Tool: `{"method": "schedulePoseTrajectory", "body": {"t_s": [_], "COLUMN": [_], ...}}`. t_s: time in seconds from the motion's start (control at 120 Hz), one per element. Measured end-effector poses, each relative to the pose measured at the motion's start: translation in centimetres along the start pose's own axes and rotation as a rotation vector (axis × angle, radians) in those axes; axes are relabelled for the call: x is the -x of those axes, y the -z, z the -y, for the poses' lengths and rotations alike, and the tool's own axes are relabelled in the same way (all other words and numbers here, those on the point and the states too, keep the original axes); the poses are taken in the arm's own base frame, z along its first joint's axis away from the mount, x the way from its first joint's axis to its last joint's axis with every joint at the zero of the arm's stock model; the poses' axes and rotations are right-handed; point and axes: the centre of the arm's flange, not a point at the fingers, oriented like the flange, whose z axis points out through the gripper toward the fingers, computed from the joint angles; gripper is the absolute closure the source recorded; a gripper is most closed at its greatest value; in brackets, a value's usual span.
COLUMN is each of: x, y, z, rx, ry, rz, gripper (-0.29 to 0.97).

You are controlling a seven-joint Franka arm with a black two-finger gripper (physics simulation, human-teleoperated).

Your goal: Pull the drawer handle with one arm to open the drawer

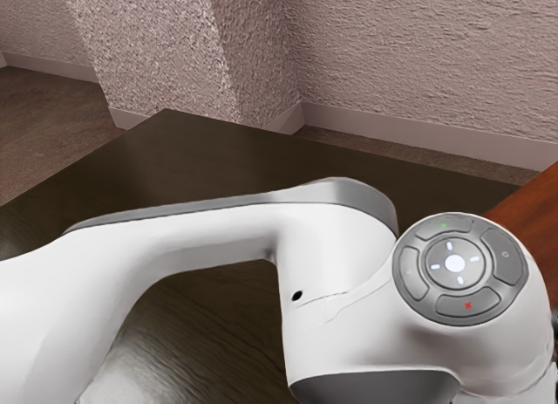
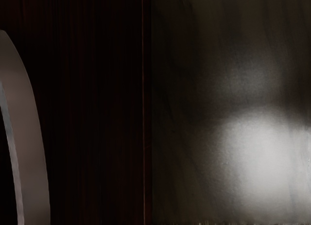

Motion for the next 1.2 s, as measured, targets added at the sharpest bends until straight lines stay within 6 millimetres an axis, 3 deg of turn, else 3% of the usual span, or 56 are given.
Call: {"method": "schedulePoseTrajectory", "body": {"t_s": [0.25,0.375,0.542,1.2], "x": [0.0,-1.2,-1.8,-0.2], "y": [1.3,1.9,1.2,3.0], "z": [-1.0,-1.5,-2.5,-6.5], "rx": [-0.015,-0.022,-0.006,-0.010], "ry": [-0.005,-0.021,-0.034,-0.037], "rz": [0.000,-0.017,-0.016,0.025], "gripper": [0.05,0.03,0.00,0.01]}}
